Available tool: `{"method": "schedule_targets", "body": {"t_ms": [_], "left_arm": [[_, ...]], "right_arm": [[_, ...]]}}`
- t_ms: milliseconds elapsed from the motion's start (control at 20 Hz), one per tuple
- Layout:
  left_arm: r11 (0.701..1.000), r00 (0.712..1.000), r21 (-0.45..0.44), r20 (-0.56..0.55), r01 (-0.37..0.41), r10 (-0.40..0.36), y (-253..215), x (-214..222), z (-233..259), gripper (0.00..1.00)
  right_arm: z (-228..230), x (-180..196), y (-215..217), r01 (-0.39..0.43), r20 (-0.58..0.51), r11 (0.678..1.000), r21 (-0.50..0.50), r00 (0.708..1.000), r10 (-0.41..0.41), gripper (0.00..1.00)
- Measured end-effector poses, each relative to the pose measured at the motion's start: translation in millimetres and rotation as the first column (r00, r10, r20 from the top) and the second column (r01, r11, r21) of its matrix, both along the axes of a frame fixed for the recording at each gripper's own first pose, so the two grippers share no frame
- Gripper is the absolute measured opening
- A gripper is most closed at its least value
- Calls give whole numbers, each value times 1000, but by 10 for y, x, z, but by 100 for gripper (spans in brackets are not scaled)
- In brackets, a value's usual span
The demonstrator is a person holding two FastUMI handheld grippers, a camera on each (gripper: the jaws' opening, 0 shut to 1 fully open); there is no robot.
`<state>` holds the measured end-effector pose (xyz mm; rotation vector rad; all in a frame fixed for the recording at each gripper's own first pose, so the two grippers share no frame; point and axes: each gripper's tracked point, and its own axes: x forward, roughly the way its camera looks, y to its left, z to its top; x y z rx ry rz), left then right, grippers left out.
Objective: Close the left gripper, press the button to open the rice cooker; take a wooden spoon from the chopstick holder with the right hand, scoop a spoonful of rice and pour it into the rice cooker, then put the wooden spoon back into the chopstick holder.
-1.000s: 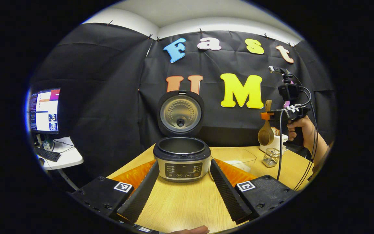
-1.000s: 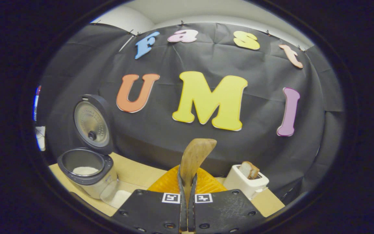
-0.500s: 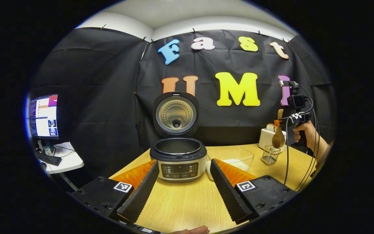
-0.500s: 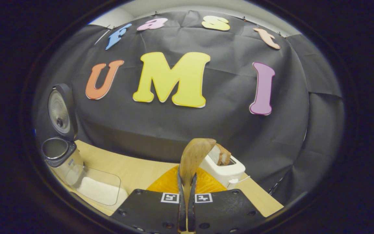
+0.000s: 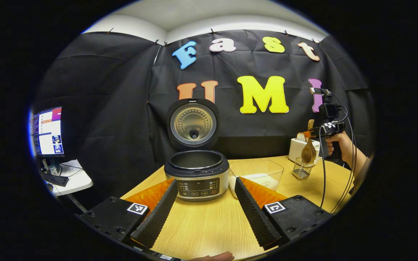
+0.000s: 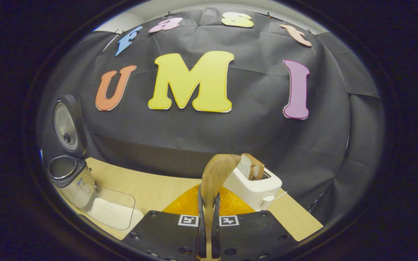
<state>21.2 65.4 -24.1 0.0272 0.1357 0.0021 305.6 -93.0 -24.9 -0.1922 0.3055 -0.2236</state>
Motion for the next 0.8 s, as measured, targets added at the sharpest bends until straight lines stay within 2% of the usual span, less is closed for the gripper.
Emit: {"method": "schedule_targets", "body": {"t_ms": [150, 200, 450, 500, 550, 600, 700, 800], "left_arm": [[1000, 1000, 0, 1, -1, 1, -11, 3, 15, 100], [1000, 1000, 1, 3, -2, 2, -5, -8, 23, 100], [1000, 1000, -3, 2, 3, -3, -16, -1, 20, 100], [1000, 1000, -3, 0, 4, -4, -16, 0, 18, 100], [1000, 1000, -2, -1, 4, -4, -12, 2, 16, 94], [1000, 1000, -1, 0, 5, -5, -15, 4, 22, 100], [1000, 1000, -1, 1, 6, -6, -17, 4, 25, 100], [1000, 1000, -2, 3, 5, -5, -5, -2, 26, 100]], "right_arm": [[-9, 26, -22, 12, -3, 1000, -24, 1000, -12, 6], [-16, 43, -14, 10, -8, 1000, -18, 1000, -10, 9], [-143, 67, 12, 8, -49, 1000, 12, 999, -8, 8], [-147, 87, 4, 9, -50, 1000, 17, 999, -8, 11], [-180, 82, 2, 13, -63, 1000, 28, 998, -11, 12], [-241, 75, -15, 17, -78, 999, 40, 997, -14, 17], [-290, 82, -46, 23, -88, 998, 63, 996, -17, 21], [-315, 84, -84, 35, -91, 996, 77, 995, -28, 32]]}}
